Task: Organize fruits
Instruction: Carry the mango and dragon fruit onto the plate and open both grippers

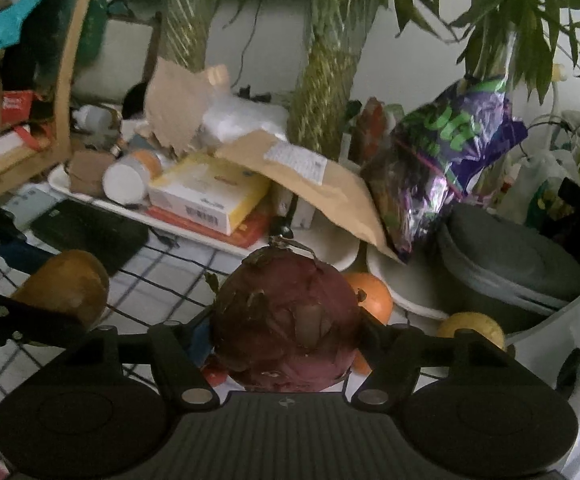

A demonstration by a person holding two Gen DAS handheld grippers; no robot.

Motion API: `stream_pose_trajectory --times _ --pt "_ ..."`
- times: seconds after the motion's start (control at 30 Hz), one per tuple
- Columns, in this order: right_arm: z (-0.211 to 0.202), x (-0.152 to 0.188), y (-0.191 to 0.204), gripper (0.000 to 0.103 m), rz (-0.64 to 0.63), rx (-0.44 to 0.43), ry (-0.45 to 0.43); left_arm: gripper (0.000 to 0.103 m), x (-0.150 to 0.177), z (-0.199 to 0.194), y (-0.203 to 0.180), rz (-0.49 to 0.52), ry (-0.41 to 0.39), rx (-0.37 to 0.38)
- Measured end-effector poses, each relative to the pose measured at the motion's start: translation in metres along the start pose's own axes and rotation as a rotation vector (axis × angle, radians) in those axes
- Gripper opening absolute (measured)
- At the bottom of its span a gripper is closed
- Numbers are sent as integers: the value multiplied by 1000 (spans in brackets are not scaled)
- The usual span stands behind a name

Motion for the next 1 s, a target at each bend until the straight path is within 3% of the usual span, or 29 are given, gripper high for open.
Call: stream_pose_trajectory --times 0.63,1.0 --pt "-100 29 17 72 -10 -172 9 47 15 -46 -42 32 -26 2" --pt "-150 57 15 72 13 -187 23 47 24 -70 -67 42 -44 15"
Point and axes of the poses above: each gripper's, at about its wrist camera, not at the fingertips, and z roughly the way its jaws point, y to its left, x to its underside, the point moved 8 cm from there along z, roughly the way its jaws point, and after that the axes turned 12 degrees about z, right-handed, at the moved point
